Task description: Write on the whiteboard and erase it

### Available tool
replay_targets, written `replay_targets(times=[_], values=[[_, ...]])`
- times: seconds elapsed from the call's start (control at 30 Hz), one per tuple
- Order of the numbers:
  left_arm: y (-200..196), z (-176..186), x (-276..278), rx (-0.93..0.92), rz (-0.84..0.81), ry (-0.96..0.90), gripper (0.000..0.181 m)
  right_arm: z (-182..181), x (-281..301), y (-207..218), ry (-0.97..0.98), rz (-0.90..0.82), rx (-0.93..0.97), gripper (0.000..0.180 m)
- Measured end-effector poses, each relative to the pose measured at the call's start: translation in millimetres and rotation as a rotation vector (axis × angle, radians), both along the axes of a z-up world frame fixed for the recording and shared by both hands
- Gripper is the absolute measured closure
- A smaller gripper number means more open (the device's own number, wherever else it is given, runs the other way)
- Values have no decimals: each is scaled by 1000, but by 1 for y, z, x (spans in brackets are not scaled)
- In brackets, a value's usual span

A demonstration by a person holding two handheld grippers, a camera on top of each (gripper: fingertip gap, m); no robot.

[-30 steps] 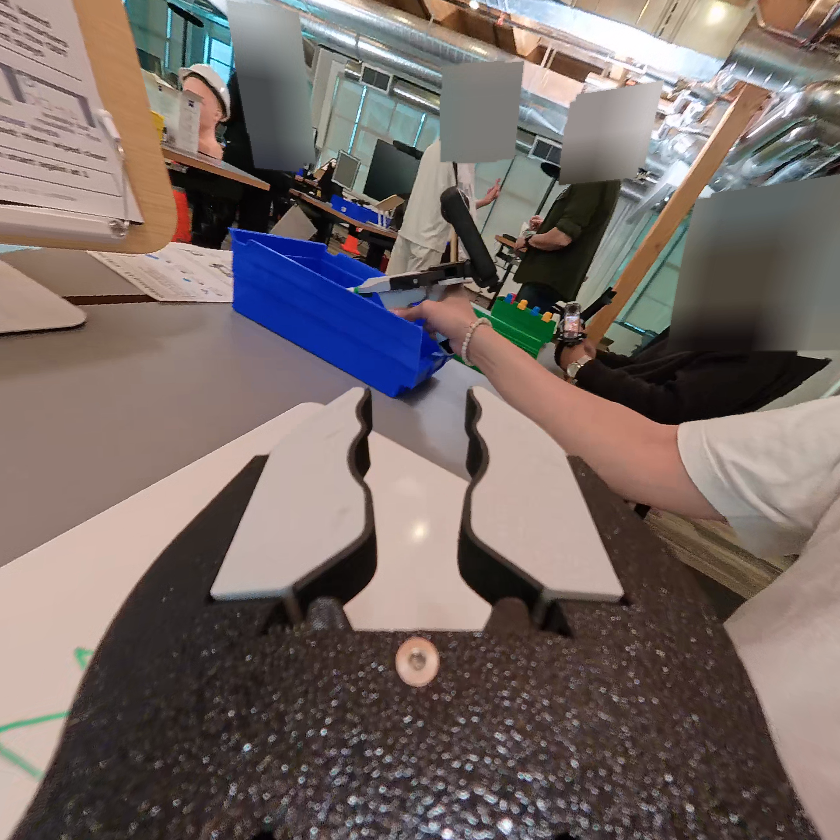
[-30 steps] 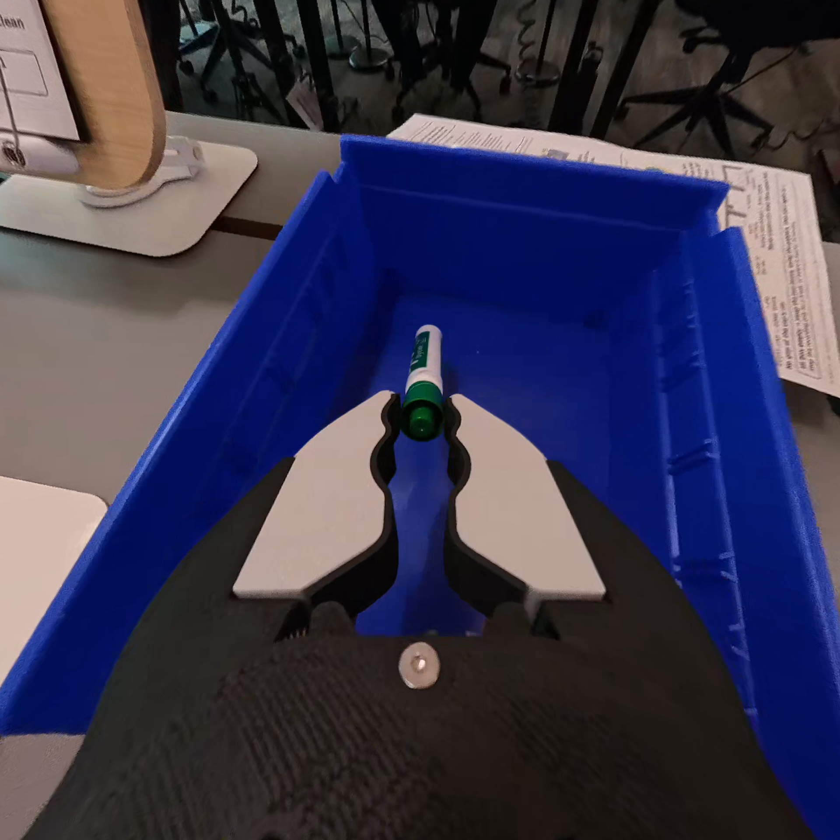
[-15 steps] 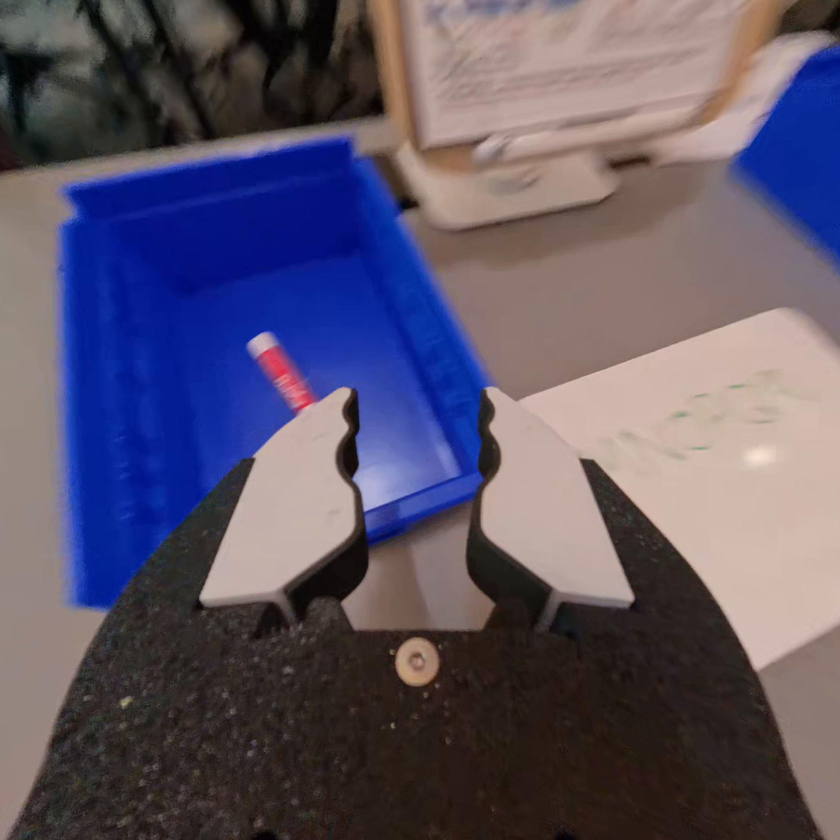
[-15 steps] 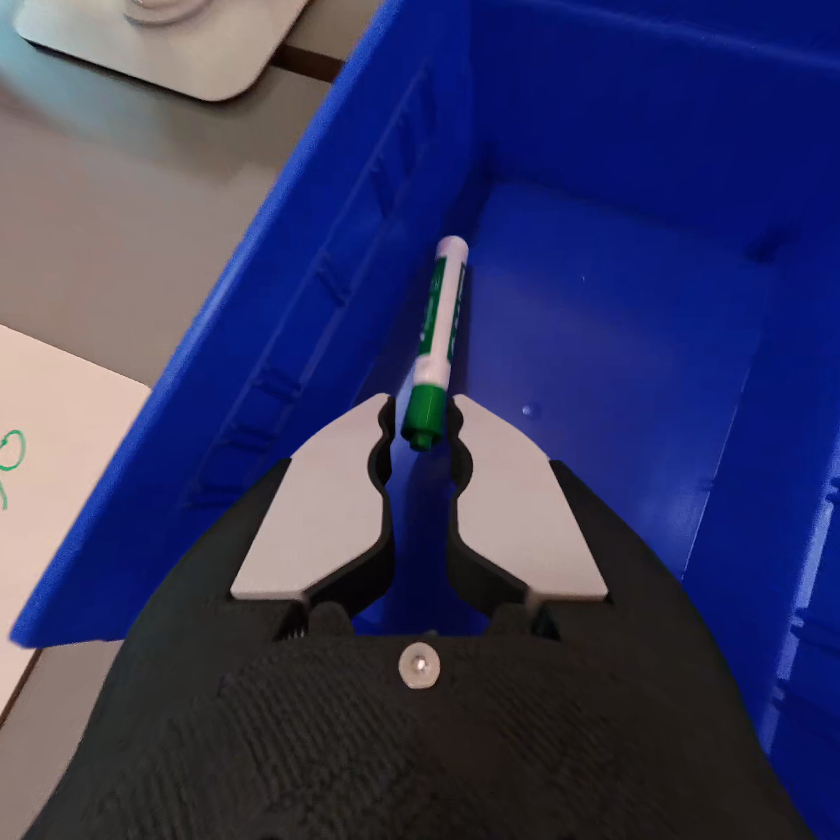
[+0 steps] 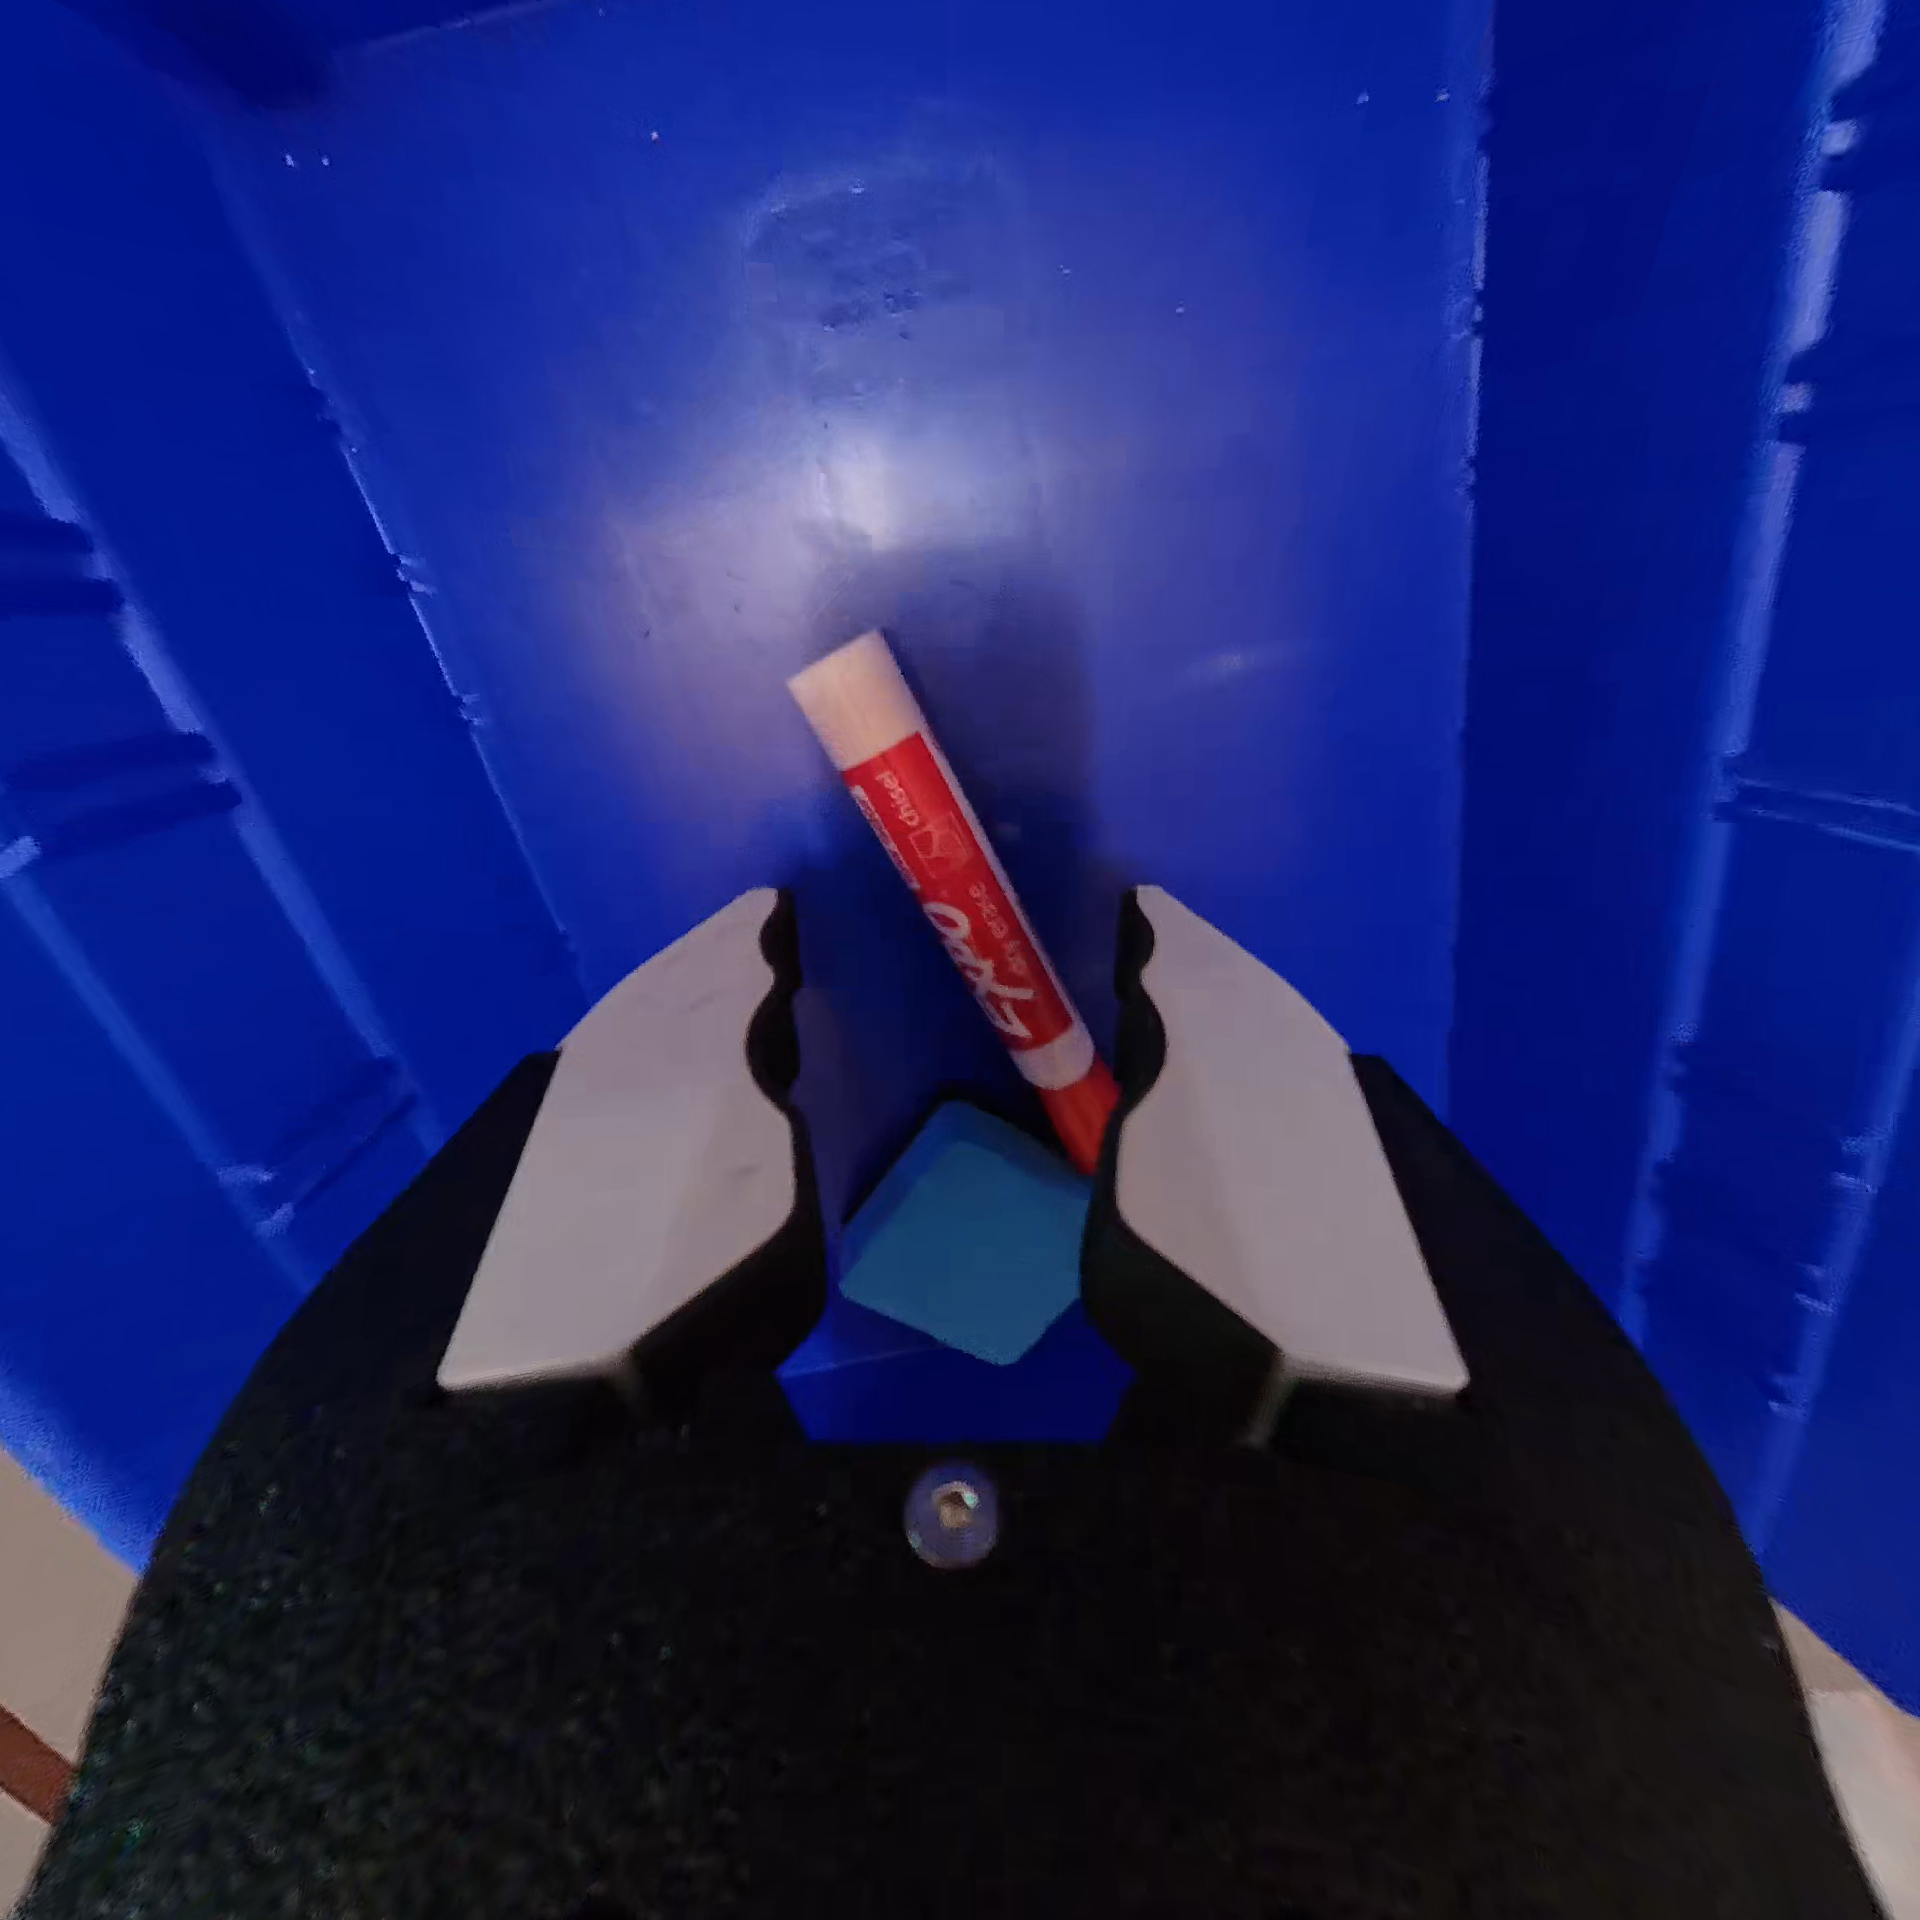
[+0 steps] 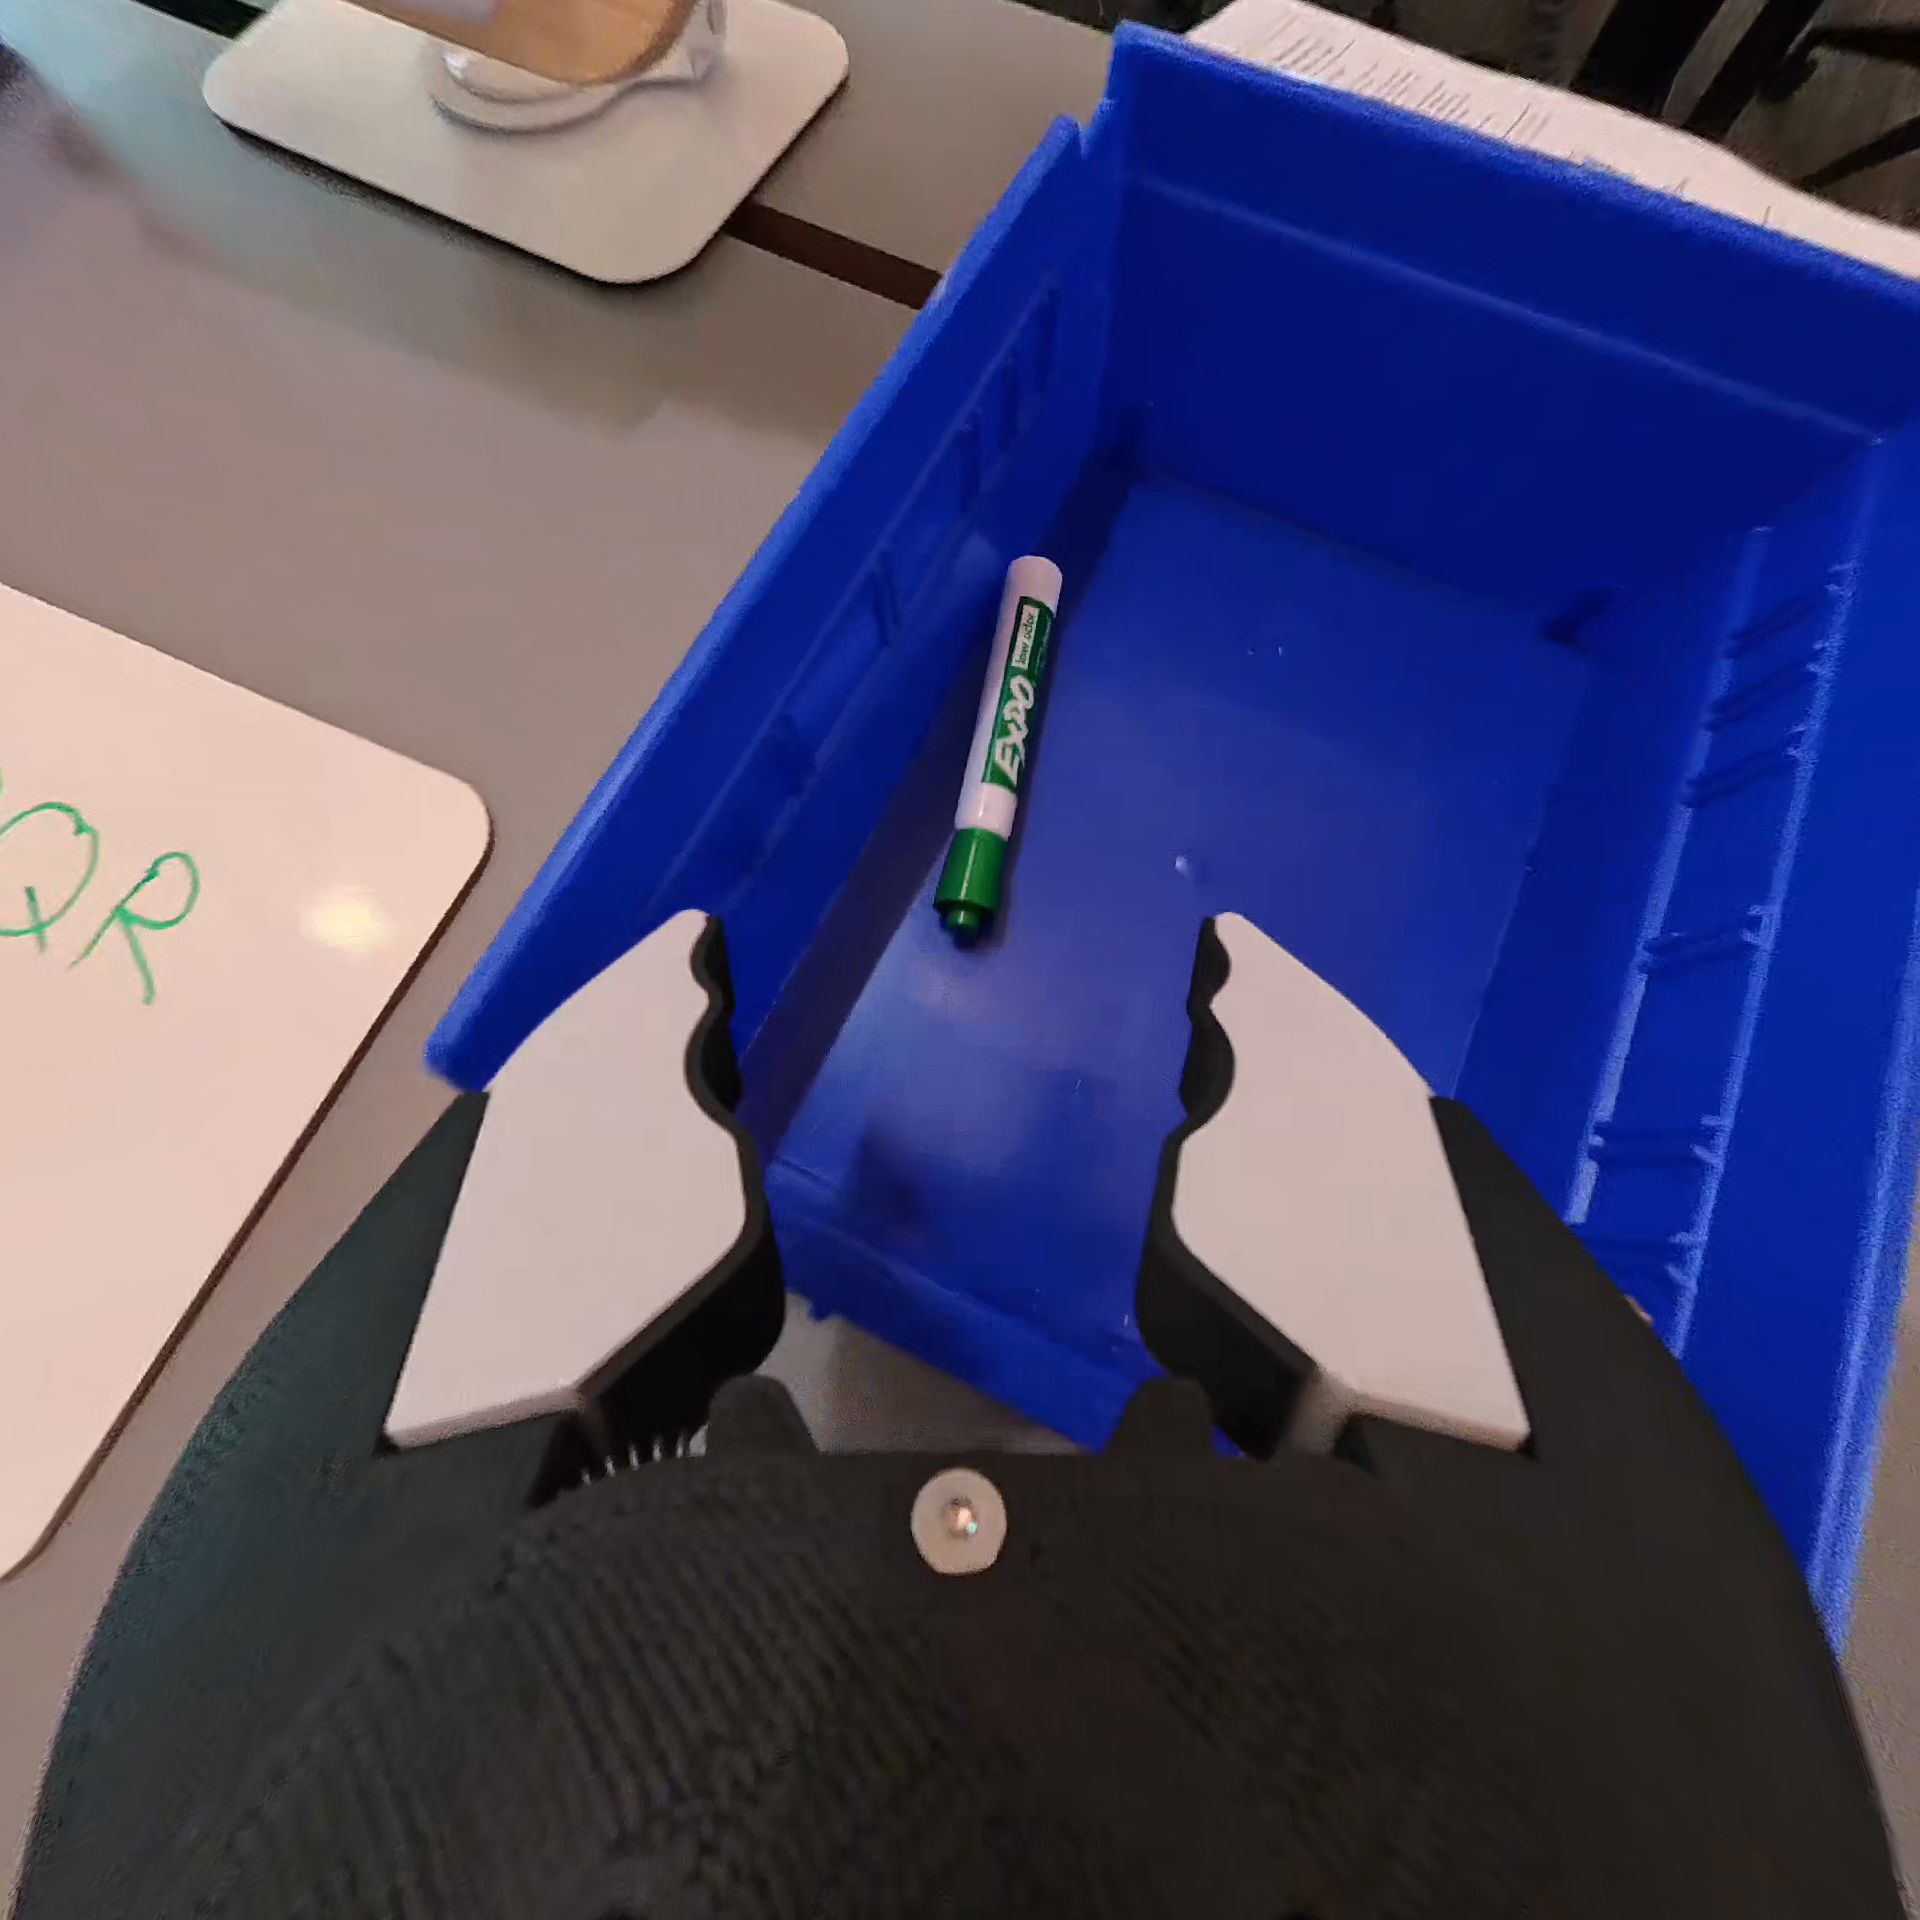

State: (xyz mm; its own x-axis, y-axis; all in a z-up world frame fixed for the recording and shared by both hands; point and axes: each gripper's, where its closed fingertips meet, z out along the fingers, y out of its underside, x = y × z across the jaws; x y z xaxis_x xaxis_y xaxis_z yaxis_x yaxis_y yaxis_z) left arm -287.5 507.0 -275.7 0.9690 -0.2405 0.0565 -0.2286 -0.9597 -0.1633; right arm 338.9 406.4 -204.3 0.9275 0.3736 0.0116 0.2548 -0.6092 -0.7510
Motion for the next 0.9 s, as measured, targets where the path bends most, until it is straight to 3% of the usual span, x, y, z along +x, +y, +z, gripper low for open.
replay_targets(times=[0.17,0.47,0.77,0.9], values=[[-4,-1,1,-23,17,-25,123,16,-11,-24,38,26,76,92],[-81,21,-13,-92,-157,21,111,40,-43,-58,126,102,225,93],[-91,-6,-24,-208,-222,149,116,70,-121,-73,94,337,299,89],[-90,-13,-22,-223,-197,117,121,74,-158,-84,86,451,321,89]])
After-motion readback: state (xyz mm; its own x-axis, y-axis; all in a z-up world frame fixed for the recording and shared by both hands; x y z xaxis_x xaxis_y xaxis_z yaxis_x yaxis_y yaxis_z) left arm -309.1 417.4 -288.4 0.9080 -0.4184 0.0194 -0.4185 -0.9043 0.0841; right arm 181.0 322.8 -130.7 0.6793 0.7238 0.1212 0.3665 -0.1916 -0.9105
